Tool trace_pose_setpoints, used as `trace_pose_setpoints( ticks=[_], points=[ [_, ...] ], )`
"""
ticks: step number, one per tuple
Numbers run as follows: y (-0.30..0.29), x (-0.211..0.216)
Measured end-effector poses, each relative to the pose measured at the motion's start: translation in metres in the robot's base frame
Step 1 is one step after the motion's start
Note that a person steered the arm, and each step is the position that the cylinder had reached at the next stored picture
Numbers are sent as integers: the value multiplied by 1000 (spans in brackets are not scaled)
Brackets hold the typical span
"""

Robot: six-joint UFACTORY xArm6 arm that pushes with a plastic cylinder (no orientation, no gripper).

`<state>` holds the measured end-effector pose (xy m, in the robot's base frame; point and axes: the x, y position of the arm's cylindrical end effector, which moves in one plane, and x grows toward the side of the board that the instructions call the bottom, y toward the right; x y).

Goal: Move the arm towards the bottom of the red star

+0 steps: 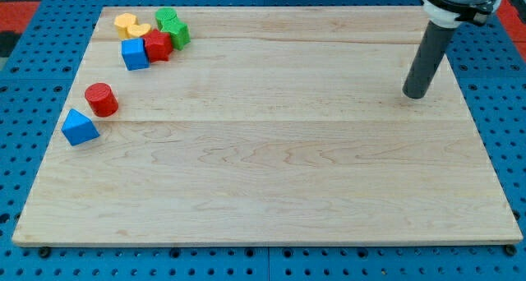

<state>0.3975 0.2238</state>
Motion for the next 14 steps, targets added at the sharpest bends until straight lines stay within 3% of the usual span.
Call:
trace_pose_setpoints(
  ticks=[2, 4, 7, 12, 13, 14],
  points=[
    [6, 0],
    [5, -34],
    [-112, -55],
    [-114, -71],
    [-136, -56],
    [-194, -52]
  ],
)
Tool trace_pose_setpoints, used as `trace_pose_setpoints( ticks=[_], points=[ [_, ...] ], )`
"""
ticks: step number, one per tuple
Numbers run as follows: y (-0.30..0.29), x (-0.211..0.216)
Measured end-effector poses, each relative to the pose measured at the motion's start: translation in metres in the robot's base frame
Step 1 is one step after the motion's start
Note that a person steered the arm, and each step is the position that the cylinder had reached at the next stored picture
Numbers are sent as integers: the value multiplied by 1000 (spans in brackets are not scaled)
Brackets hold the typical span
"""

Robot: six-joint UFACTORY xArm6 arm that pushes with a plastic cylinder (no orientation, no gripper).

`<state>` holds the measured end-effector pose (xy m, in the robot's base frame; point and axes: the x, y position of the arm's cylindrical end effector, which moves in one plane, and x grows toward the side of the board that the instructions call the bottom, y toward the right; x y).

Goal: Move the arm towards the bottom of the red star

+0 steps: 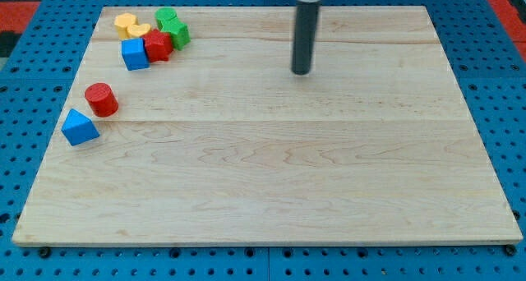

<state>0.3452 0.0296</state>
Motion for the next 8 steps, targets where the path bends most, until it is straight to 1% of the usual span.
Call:
trace_pose_setpoints(
  ticks=[1, 4, 6, 7, 8],
  points=[
    [-64, 0],
    [-171, 21],
    [-176, 21],
    [-206, 21],
    [-210, 14]
  ],
)
